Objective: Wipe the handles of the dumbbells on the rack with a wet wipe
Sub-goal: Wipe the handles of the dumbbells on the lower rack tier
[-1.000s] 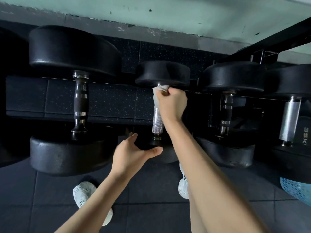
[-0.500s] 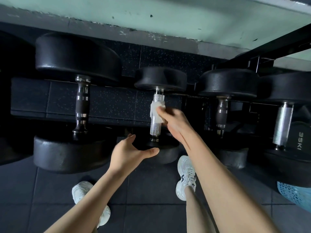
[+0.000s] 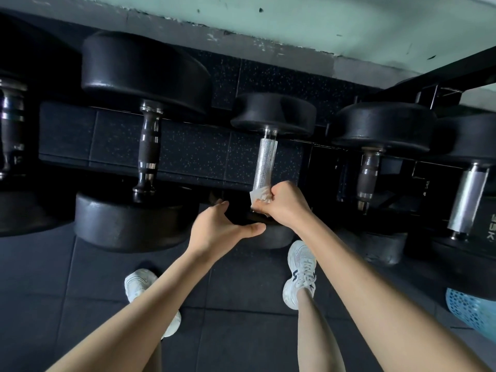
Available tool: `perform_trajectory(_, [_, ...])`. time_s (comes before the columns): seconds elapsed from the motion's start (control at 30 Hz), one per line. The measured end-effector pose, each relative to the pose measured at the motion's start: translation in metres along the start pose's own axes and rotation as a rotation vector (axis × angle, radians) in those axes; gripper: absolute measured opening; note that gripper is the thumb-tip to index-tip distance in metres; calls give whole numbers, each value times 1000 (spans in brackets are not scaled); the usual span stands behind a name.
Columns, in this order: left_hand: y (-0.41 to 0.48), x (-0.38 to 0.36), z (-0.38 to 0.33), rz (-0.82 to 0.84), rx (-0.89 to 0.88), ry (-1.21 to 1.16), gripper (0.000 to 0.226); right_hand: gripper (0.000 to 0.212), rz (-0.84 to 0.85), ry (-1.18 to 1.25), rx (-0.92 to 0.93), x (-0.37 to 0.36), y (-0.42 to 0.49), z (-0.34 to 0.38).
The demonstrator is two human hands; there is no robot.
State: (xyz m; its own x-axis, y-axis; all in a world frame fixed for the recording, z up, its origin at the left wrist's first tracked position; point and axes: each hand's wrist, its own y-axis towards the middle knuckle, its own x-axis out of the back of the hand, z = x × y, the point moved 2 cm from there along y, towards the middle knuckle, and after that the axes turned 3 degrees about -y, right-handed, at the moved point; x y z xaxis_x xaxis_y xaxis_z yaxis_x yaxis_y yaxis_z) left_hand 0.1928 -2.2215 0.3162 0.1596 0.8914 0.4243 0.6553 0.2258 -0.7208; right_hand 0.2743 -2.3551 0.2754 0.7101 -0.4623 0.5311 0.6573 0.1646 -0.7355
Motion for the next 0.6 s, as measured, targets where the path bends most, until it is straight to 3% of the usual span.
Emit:
perform_trajectory(0.13, [4,2,3,18,1,22,92,15,300,353,9,9,9,-10])
perform_trajectory(0.2, [5,2,3,23,3,25,92,17,421,412,29,14,15,-10])
perform_trajectory(0.27, [4,2,1,20,-4,29,91,20,435,432,29,13,18,-11])
perform_trajectory(0.4, [4,2,0,15,27,15,90,19,277,408,-4,8,11,-12])
perform_trajectory(0.53, [2,1,-1,8,59,0,89,30,-172,66,-31,-2,-9,7])
perform_trajectory(0.6, [2,2,-2,26,41,5,86,39,-312,60,-40,-6,-17,11])
